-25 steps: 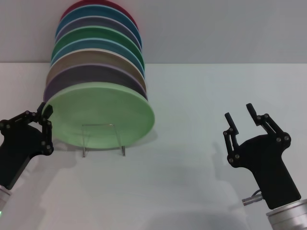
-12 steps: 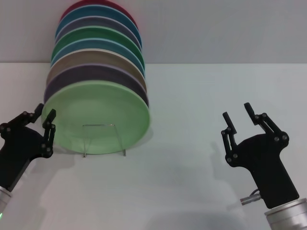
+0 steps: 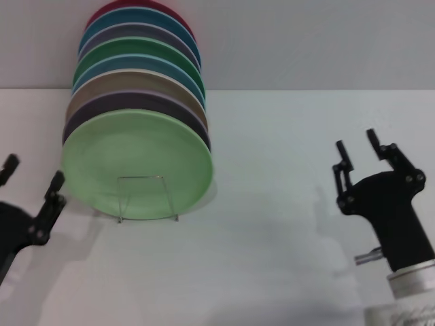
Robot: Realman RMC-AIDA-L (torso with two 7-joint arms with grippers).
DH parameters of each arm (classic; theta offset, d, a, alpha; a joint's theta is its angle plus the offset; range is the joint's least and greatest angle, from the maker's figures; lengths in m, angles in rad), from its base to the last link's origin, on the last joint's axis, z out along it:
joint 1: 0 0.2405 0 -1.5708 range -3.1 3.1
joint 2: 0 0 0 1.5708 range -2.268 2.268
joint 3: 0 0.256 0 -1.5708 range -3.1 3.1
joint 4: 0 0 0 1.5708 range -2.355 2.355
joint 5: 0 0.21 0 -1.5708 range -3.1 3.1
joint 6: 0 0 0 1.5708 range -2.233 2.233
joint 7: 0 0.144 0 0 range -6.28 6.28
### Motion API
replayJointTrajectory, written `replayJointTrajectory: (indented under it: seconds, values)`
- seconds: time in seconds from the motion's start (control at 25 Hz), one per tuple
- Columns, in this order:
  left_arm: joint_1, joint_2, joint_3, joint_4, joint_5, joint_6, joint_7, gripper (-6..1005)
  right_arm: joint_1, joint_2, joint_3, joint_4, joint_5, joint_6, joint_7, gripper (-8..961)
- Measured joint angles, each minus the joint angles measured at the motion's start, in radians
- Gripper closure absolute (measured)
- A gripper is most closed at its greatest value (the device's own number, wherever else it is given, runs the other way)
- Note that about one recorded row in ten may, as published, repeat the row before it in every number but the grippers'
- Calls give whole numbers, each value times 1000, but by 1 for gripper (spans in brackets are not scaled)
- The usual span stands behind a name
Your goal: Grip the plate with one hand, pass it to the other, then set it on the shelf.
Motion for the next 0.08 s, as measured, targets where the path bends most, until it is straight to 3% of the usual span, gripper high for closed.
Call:
replayJointTrajectory:
  seconds: [0.08]
  values:
    - [33,0,-14,-41,0,14,-4,575,17,1,8,-34,34,0,57,578]
